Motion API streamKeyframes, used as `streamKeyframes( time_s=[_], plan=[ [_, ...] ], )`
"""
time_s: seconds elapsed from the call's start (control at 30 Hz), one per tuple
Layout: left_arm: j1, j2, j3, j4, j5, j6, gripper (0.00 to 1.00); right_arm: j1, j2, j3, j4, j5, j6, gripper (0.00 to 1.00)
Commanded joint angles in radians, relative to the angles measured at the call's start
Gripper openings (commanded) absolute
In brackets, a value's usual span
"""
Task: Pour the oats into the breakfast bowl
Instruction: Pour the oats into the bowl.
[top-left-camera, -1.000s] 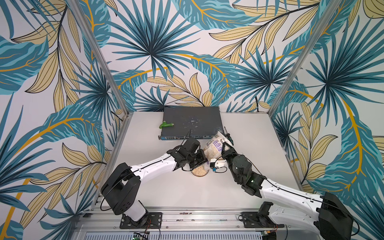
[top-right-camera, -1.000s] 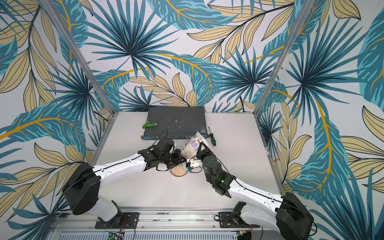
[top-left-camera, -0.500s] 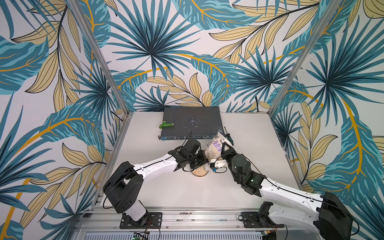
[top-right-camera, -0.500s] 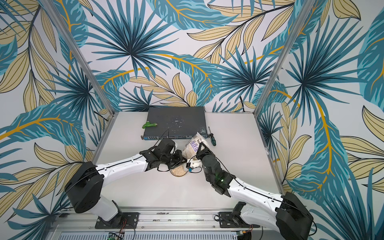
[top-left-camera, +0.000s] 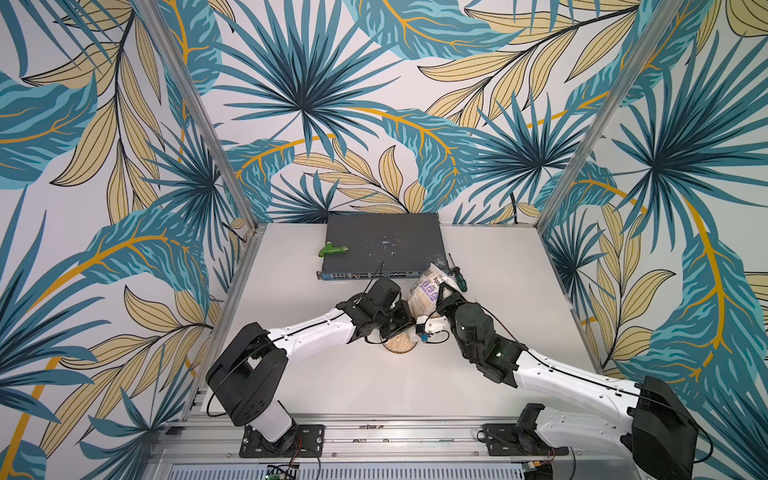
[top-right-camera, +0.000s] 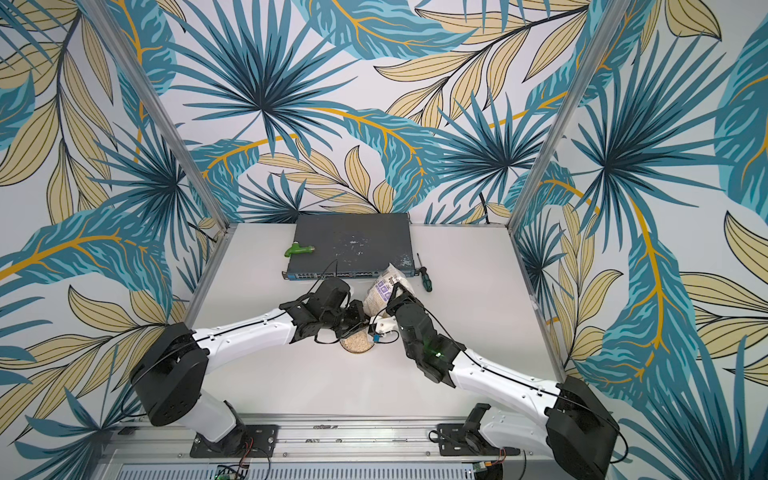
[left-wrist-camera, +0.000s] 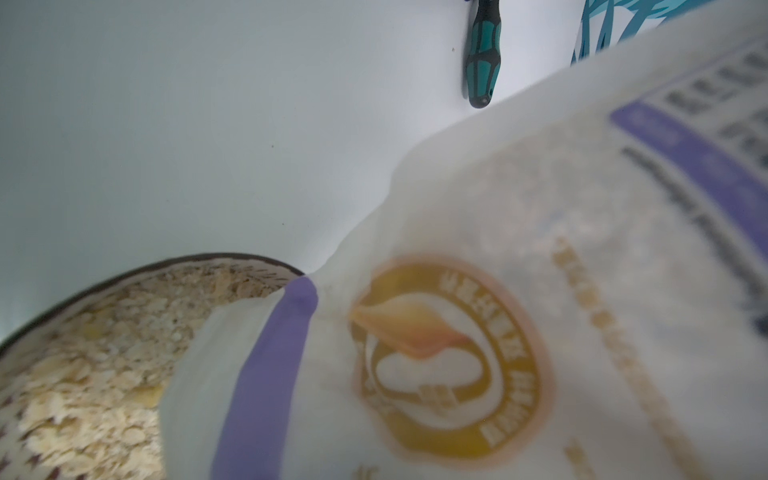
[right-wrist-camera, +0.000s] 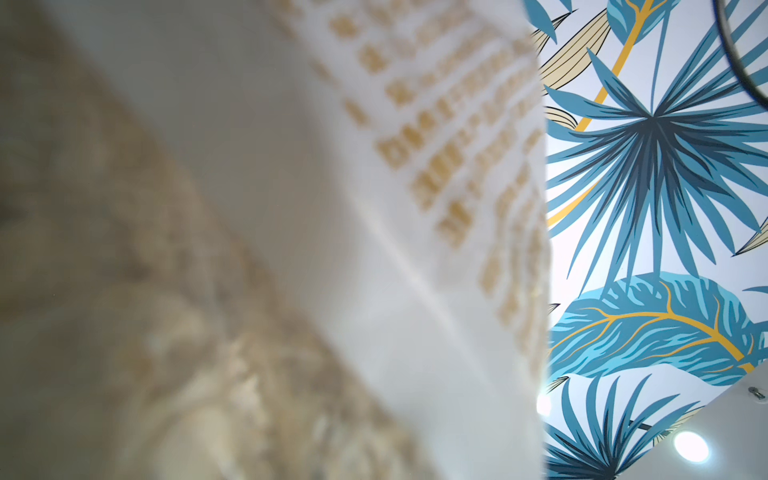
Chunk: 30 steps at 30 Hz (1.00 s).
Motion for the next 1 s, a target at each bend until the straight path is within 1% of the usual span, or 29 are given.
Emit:
streamKeyframes(
  time_s=[0.0, 0.5, 0.77, 0.97],
  plan=[
    [0.003, 0.047, -0.041, -0.134, -0.068, 0.008, 0.00, 0.016, -0.059, 0.127, 0.372, -0.019, 0.095, 0.00],
    [0.004, 0.040, -0.022, -0.146, -0.063, 0.009, 0.00, 0.021, -0.050, 0.152, 0.361, -0.019, 0.090, 0.00],
    [0.003, -0.001, -0.014, -0.161, -0.066, 0.008, 0.00, 0.024, -0.066, 0.142, 0.360, -0.015, 0.096, 0.00],
    [0.004, -0.007, -0.011, -0.163, -0.063, 0.005, 0.00, 0.024, -0.081, 0.123, 0.361, -0.009, 0.102, 0.00]
  ],
)
